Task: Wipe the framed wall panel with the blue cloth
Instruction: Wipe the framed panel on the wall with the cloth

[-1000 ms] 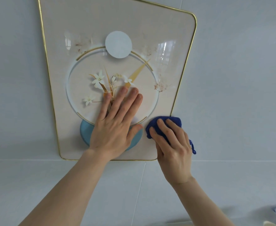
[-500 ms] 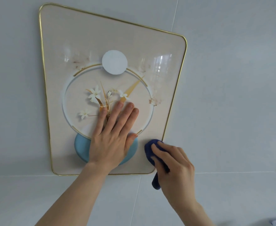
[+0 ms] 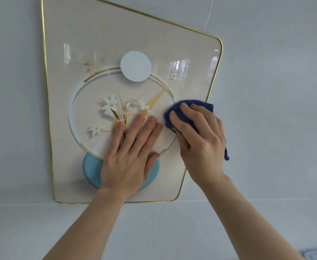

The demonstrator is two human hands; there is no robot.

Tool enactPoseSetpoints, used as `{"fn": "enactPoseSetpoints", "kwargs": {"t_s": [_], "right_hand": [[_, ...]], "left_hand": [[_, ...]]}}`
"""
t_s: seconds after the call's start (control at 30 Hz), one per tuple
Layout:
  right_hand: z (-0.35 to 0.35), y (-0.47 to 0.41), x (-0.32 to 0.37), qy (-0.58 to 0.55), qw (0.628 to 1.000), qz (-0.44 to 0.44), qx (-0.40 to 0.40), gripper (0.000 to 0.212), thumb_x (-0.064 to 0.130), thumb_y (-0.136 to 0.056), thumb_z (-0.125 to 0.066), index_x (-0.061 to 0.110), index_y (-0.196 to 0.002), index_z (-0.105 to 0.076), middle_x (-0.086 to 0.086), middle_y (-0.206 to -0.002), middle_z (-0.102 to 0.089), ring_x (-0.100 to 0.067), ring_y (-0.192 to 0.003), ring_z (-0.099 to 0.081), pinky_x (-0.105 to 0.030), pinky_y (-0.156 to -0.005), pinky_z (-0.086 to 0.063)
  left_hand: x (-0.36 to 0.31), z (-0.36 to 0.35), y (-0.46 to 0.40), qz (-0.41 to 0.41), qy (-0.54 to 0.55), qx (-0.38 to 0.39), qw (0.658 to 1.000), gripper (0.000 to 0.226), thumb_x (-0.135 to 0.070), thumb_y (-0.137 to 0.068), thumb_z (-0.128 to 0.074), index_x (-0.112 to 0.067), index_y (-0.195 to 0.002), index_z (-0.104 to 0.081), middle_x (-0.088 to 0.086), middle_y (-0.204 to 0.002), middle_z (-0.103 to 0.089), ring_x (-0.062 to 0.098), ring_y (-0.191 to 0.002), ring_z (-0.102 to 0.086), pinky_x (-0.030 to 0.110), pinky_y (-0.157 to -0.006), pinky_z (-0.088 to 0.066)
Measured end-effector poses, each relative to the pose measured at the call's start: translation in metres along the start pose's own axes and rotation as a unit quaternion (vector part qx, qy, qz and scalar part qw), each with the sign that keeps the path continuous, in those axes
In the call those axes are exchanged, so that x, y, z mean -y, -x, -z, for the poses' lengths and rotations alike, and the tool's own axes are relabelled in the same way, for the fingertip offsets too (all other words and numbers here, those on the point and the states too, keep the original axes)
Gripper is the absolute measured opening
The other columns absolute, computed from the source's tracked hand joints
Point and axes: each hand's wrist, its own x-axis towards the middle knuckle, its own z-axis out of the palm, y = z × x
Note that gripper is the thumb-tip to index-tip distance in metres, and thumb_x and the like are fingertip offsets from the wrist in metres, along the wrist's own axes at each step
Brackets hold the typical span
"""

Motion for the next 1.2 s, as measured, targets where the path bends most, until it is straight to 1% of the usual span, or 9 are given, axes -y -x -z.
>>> {"fn": "enactPoseSetpoints", "kwargs": {"t_s": [0.07,0.17,0.27,0.47,0.57,0.87,1.0,1.1,1.2], "right_hand": [[0.002,-0.009,-0.004,0.009,1.0,0.005,-0.004,0.023,0.001,-0.094,-0.075,0.011,-0.113,-0.08,-0.011,-0.122,-0.076,-0.036,-0.116,-0.069,-0.046,-0.093,-0.054],[0.002,-0.04,-0.012,0.002,0.997,-0.053,-0.048,0.019,0.005,-0.097,-0.07,0.01,-0.113,-0.08,-0.011,-0.121,-0.075,-0.037,-0.115,-0.067,-0.043,-0.093,-0.054],[-0.002,-0.057,-0.011,0.0,0.993,-0.091,-0.07,0.023,0.0,-0.095,-0.068,0.007,-0.113,-0.079,-0.012,-0.121,-0.075,-0.037,-0.115,-0.066,-0.047,-0.093,-0.055],[0.003,-0.024,-0.008,0.009,0.998,-0.049,-0.025,0.021,0.001,-0.095,-0.072,0.009,-0.113,-0.079,-0.011,-0.122,-0.075,-0.035,-0.115,-0.068,-0.044,-0.092,-0.055],[0.004,0.002,-0.002,0.012,0.999,-0.033,-0.005,0.024,-0.003,-0.095,-0.069,0.009,-0.113,-0.08,-0.011,-0.122,-0.075,-0.035,-0.115,-0.069,-0.044,-0.093,-0.055],[0.007,0.029,0.008,0.025,0.999,-0.044,0.015,0.033,-0.011,-0.088,-0.07,0.01,-0.111,-0.081,-0.009,-0.121,-0.077,-0.033,-0.11,-0.071,-0.042,-0.09,-0.057],[0.014,0.033,0.01,0.023,0.998,-0.051,0.041,0.038,-0.014,-0.082,-0.073,0.011,-0.109,-0.081,-0.007,-0.118,-0.077,-0.031,-0.104,-0.071,-0.039,-0.084,-0.058],[0.02,0.024,0.013,0.009,0.994,-0.077,0.08,0.043,-0.016,-0.074,-0.076,0.014,-0.104,-0.082,-0.003,-0.11,-0.079,-0.029,-0.096,-0.071,-0.037,-0.073,-0.06],[0.034,0.004,0.016,-0.043,0.989,-0.126,0.069,0.032,-0.005,-0.079,-0.072,0.016,-0.101,-0.082,0.002,-0.106,-0.079,-0.025,-0.096,-0.072,-0.034,-0.07,-0.06]], "left_hand": [[0.0,-0.001,0.0,0.003,-0.001,-0.002,1.0,0.064,-0.046,-0.109,-0.032,-0.018,-0.165,-0.018,-0.001,-0.172,-0.013,0.023,-0.159,-0.013,0.048,-0.131,-0.003],[-0.001,-0.001,0.001,0.005,0.007,-0.005,1.0,0.064,-0.045,-0.108,-0.034,-0.019,-0.165,-0.021,-0.002,-0.172,-0.017,0.023,-0.159,-0.016,0.048,-0.131,-0.006],[0.0,-0.001,0.0,0.007,0.014,-0.003,1.0,0.063,-0.044,-0.108,-0.034,-0.019,-0.164,-0.022,-0.002,-0.171,-0.019,0.023,-0.158,-0.018,0.049,-0.13,-0.009],[-0.001,0.0,0.001,0.007,0.011,0.005,1.0,0.065,-0.046,-0.108,-0.036,-0.02,-0.165,-0.019,-0.002,-0.172,-0.015,0.023,-0.159,-0.014,0.049,-0.131,-0.006],[-0.001,0.001,0.001,0.007,0.01,0.008,1.0,0.066,-0.046,-0.108,-0.038,-0.019,-0.165,-0.018,-0.002,-0.172,-0.014,0.023,-0.159,-0.014,0.049,-0.13,-0.006],[-0.001,0.009,-0.001,0.01,0.023,0.023,0.999,0.066,-0.045,-0.109,-0.038,-0.018,-0.165,-0.017,-0.001,-0.173,-0.012,0.023,-0.16,-0.012,0.05,-0.13,-0.008],[-0.004,0.021,-0.006,0.022,0.026,0.045,0.998,0.069,-0.043,-0.107,-0.046,-0.015,-0.165,-0.019,0.0,-0.173,-0.02,0.026,-0.16,-0.017,0.054,-0.127,-0.018],[-0.008,0.033,-0.012,0.032,0.038,0.071,0.996,0.071,-0.039,-0.102,-0.056,-0.013,-0.162,-0.028,0.004,-0.17,-0.031,0.029,-0.158,-0.025,0.054,-0.125,-0.024],[0.0,0.05,-0.025,0.031,0.065,0.075,0.995,0.078,-0.041,-0.094,-0.066,-0.012,-0.159,-0.034,0.008,-0.167,-0.036,0.032,-0.156,-0.03,0.05,-0.126,-0.024]]}}
